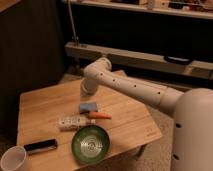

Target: Place the white sponge in the ceramic cup

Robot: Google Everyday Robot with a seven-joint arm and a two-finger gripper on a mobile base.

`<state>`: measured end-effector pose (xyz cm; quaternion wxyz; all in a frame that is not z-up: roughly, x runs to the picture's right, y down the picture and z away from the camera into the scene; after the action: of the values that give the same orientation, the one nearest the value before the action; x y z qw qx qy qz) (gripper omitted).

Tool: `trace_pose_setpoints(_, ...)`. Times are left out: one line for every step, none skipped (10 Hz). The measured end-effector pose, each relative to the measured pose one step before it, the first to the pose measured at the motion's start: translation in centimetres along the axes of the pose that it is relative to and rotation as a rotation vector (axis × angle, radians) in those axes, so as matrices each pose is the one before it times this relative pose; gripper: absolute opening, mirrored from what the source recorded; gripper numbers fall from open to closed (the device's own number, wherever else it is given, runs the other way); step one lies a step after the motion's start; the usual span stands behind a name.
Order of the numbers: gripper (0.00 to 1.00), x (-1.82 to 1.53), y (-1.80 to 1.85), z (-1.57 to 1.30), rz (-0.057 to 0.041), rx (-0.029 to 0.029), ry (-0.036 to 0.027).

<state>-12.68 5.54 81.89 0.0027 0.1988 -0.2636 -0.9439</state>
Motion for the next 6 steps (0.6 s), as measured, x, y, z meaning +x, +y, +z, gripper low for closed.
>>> trace_pose_setpoints(0.80,-0.455,-0.251,1.174,-0.00804,0.01395,0.00051)
trace_pose_setpoints(0.80,-0.083,-0.107,0.660,-0.00528,0.00816,0.00067)
trace_pose_setpoints(0.80,-0.054,-0.072,0.760,-0.00508,0.01079,0.00035)
trace_pose_setpoints(0.80,0.062,-0.082,0.856,-0.00539,0.01695,0.00021)
trace_pose_setpoints(0.80,-0.039,-0.043,0.664,-0.00134,0.01374,-0.00160)
trace_pose_setpoints(0.80,-0.134,-0.044,0.719,0.00197,0.01345,-0.00285)
